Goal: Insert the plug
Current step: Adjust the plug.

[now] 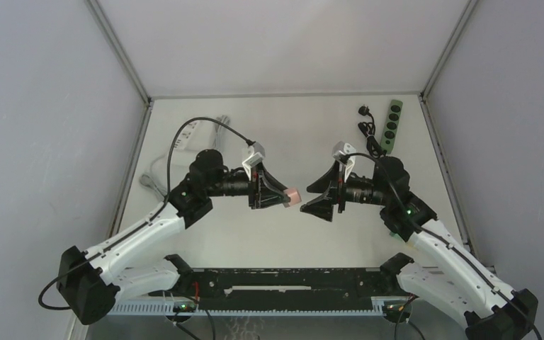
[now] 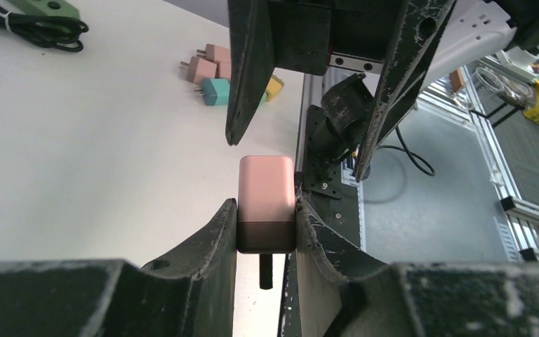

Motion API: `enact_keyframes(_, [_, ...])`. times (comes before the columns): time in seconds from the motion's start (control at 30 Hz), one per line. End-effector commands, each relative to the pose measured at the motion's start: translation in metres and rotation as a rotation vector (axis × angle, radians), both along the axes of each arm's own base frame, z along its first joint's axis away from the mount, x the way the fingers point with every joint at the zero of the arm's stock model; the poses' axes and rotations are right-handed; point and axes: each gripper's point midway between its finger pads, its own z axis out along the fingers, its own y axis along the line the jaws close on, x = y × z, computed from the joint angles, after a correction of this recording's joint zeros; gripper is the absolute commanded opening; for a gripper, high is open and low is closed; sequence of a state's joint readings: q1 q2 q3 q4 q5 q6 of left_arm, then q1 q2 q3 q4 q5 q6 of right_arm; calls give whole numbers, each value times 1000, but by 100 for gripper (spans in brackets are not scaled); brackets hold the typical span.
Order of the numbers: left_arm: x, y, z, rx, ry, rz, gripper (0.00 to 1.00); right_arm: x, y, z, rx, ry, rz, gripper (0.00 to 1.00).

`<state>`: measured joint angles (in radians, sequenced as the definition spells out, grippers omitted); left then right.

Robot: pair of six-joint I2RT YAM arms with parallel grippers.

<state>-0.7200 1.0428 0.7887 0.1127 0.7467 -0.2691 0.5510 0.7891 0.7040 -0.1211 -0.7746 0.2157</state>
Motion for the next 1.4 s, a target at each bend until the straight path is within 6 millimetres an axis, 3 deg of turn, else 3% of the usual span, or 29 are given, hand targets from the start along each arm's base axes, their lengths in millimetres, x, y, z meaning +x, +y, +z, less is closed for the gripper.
enact_keyframes(0.0, [-11,-8,46,-93,-137,-109,0,-11,7,20,23,-59,122,81])
enact_keyframes(0.6, [-23,-19,46,-90,-136,-202,0,-21,22,19,17,-55,276,58])
enact_keyframes(1.37, [-23,-19,38,-62,-114,-199,0,-24,23,26,34,-76,290,51])
